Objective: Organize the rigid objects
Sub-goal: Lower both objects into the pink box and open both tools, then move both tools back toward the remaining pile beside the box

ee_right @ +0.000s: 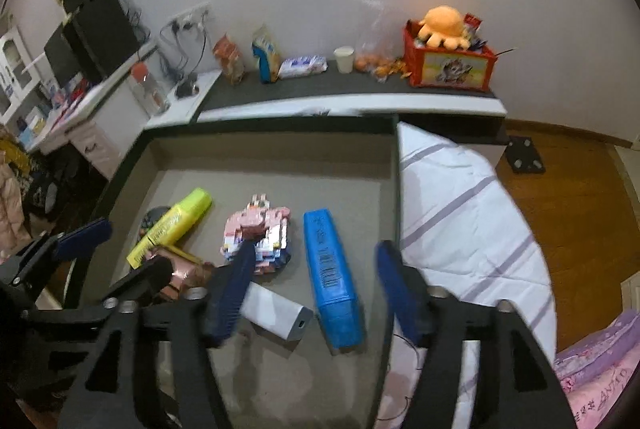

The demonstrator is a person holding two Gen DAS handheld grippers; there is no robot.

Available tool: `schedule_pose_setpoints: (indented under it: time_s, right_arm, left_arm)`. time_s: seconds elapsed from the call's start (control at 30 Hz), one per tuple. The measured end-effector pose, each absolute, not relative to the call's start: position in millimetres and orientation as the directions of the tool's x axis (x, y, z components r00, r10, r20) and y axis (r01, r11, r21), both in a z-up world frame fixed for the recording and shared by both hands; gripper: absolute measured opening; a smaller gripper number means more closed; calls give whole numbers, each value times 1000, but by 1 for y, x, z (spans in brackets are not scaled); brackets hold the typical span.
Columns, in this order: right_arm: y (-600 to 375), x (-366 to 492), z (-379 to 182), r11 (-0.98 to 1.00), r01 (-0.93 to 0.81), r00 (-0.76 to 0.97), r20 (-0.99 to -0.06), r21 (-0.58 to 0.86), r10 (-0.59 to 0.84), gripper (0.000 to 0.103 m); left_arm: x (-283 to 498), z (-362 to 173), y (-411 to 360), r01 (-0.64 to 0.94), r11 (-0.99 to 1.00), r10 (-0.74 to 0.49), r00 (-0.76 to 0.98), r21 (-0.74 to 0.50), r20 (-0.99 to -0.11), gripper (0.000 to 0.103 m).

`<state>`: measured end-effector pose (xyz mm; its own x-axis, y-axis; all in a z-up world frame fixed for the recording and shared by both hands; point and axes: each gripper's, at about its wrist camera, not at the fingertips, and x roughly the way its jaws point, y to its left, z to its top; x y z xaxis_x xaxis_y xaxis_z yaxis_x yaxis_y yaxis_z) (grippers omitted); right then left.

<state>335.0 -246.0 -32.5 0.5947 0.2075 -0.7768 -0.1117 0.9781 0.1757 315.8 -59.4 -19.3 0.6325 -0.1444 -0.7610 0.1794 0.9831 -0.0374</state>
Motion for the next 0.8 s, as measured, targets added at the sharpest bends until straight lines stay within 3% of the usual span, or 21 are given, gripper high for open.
schedule_pose_setpoints:
  time_s: [0.03, 0.4, 0.8]
  right_arm:
    - [-247, 330, -27, 979, -108, 607, -768, 174, 204, 80]
    - [-252, 260, 11, 961, -123, 673, -691, 247, 263, 81]
    - [-253, 174, 29, 952, -148, 711, -640, 269, 291, 82]
  left_arm:
    - [312, -15, -56, 176, 984, -145, 643, -39, -753, 100]
    - [249, 25, -24, 110, 994, -98, 706, -28, -701, 103]
    - [179, 21, 0, 65, 996, -92, 716, -64, -692, 103]
